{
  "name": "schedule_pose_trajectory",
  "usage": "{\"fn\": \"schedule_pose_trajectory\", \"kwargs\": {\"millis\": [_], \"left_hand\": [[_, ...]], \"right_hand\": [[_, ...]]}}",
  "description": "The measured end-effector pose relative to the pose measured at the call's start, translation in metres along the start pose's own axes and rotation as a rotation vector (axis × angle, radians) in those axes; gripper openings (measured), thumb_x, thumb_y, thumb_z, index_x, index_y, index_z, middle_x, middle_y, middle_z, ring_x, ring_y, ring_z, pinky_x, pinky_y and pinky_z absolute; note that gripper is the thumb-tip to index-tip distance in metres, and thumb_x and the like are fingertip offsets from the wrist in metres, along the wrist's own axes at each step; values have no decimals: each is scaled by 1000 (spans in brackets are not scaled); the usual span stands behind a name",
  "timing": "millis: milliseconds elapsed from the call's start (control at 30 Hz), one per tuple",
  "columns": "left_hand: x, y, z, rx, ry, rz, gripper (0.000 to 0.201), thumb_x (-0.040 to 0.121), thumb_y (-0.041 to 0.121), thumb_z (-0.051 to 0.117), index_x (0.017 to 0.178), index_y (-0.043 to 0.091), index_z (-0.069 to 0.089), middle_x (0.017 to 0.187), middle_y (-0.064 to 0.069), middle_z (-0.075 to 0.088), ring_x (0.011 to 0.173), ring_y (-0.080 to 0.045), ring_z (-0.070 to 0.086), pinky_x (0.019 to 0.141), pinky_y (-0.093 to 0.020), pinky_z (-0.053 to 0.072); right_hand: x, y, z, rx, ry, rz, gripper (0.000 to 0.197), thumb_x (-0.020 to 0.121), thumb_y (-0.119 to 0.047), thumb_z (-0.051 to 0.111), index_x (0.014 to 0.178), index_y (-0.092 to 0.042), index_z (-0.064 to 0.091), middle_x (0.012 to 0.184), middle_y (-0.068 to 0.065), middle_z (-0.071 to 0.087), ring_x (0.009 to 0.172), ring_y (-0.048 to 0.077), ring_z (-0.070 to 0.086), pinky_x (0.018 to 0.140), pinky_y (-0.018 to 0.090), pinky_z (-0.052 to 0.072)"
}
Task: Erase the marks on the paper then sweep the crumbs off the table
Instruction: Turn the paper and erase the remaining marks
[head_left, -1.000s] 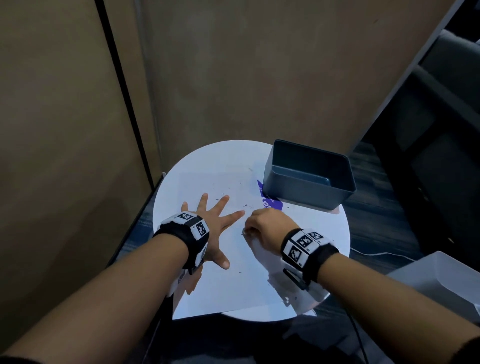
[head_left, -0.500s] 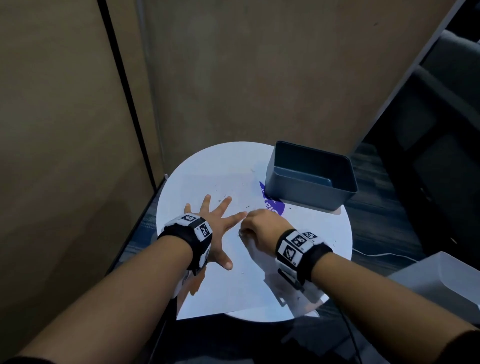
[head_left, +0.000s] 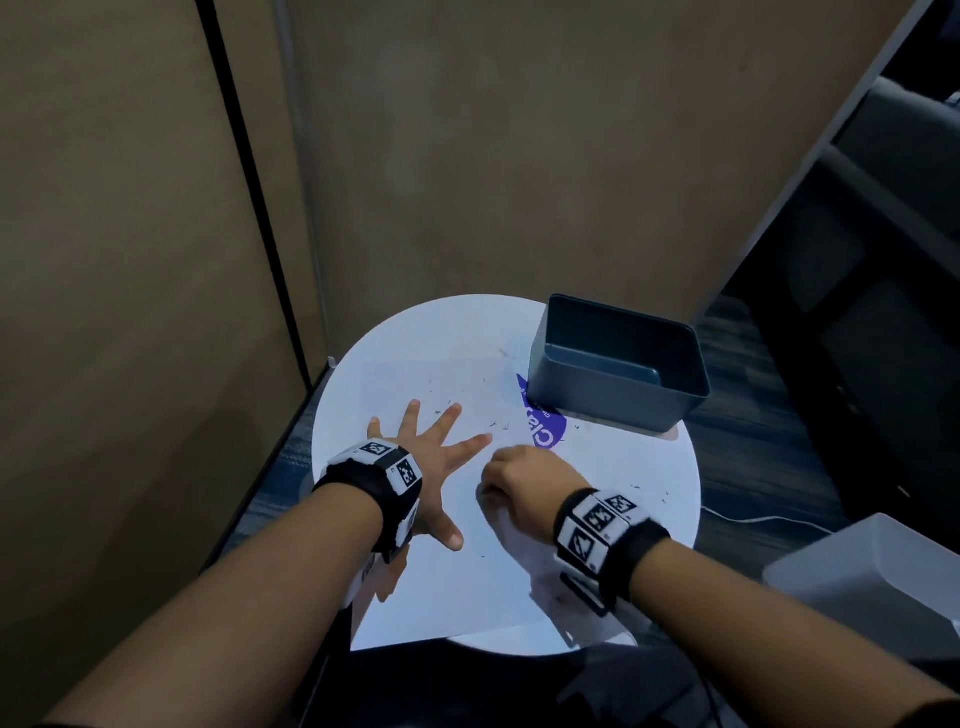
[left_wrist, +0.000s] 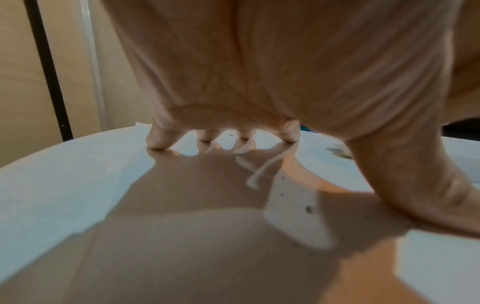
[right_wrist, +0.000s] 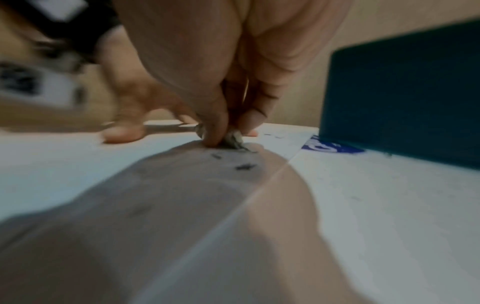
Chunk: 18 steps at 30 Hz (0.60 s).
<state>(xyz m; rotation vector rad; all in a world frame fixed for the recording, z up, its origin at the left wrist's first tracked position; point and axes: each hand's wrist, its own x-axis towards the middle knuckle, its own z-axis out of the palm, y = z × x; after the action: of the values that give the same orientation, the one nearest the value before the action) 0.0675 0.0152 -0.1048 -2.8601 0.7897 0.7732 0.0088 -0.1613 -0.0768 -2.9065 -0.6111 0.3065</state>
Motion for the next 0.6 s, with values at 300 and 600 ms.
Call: {"fn": "schedule_pose_trajectory", "kwargs": {"millis": [300,600], "left_hand": [[-1,1,-4,2,14,2,130,53,80,74,137,64,-25,159,10,-33,147,-40,-25,109,-76,-4],[-1,-1,0,-16,-21,-25,131,52,78,75,139,63,-22,157,11,-36,146,-39,-28,108,-76,-5]], "right_hand": [[29,14,-24,-52,-66,16,22,95,-23,51,108,-16,68,102,6,61,95,27,60,81,39,52],[-31,5,7,18,-118,-99,24,90,-22,53,104,-22,72,104,-1,67,98,23,60,82,38,52]]}}
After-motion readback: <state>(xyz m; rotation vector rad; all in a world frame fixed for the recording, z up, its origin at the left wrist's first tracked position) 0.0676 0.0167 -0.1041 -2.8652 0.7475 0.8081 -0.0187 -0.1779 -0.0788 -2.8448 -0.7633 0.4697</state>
